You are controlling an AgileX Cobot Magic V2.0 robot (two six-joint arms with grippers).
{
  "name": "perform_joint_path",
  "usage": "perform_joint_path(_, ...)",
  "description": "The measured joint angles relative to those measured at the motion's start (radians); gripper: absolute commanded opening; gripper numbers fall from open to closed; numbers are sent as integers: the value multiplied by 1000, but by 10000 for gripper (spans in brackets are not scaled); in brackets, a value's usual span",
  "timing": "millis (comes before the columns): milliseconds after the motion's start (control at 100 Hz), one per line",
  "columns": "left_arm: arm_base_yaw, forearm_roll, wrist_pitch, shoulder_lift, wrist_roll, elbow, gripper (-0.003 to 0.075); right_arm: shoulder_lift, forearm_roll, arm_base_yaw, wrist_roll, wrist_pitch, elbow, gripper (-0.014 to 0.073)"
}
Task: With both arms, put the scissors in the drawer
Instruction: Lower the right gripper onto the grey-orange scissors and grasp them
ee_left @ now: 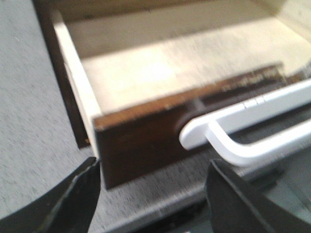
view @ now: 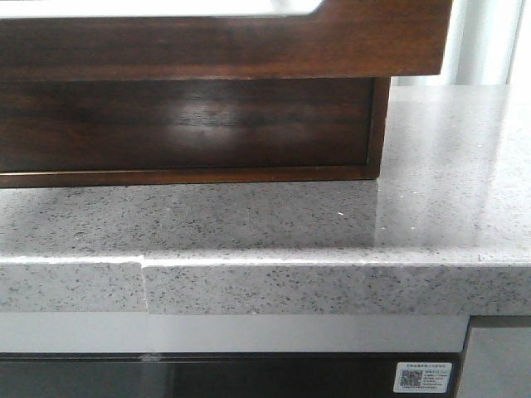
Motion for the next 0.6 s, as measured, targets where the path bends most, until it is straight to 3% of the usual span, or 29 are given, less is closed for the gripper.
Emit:
perform_joint_path(130, 0, 0, -69, 0, -2, -2, 438, 85, 2, -3, -38, 10, -42, 538)
perform_joint_path(350, 0, -2, -105, 0, -2, -2, 438, 199, 7, -3, -72, 19, -133, 399)
perform_joint_path(600, 0, -3, -109, 0, -2, -2, 438, 310, 9, 21, -105, 39, -231, 396)
